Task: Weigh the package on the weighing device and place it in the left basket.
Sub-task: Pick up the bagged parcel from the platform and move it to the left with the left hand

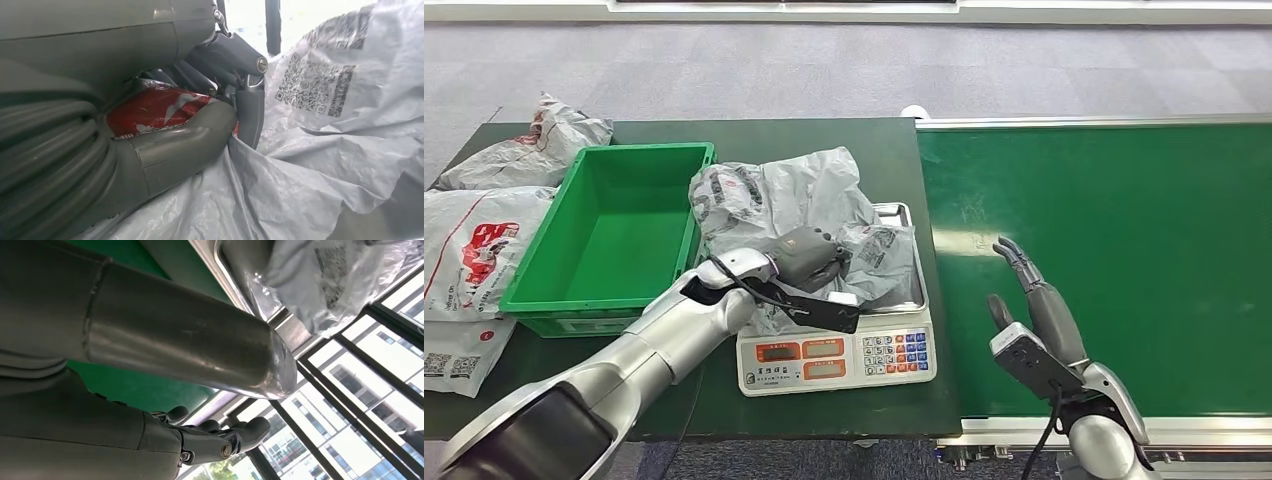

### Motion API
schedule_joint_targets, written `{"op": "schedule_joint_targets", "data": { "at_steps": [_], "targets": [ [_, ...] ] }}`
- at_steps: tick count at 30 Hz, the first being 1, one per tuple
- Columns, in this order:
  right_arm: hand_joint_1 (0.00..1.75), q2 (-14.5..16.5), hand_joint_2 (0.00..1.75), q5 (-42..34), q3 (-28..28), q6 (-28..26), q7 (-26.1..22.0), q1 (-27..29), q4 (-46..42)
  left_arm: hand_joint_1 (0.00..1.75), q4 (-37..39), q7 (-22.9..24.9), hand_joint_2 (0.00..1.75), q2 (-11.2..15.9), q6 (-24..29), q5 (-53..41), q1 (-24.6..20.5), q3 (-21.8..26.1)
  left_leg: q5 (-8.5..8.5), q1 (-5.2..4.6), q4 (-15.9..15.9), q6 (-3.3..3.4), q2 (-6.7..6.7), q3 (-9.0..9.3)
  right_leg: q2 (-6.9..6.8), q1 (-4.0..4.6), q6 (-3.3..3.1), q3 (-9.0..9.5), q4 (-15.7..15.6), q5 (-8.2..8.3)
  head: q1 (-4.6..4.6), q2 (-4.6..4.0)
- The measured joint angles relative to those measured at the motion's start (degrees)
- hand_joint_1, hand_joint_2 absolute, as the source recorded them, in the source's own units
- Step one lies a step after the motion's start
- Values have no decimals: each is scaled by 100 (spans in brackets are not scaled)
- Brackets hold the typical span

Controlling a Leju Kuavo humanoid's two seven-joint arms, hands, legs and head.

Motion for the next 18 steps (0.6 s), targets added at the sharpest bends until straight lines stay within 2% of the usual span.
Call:
{"op": "schedule_joint_targets", "data": {
  "at_steps": [7,11,18],
  "targets": [
    [0,-1,0,-63,0,-28,-78,105,0,175,-842,239,175,479,347,-494,-91,149,1,0,0,-1,1,0,1,0,0,-2,1,0,0,0],
    [0,-19,0,-127,-1,-80,-85,219,-69,175,-1515,420,175,733,307,-703,-208,314,2,0,1,-1,0,0,0,0,0,-2,1,0,-1,0],
    [0,-154,0,-265,-97,-160,-140,783,-491,175,-2607,715,175,1149,89,-1126,-610,614,1,0,1,-1,1,-5,1,0,0,-9,1,0,0,0]
  ]
}}
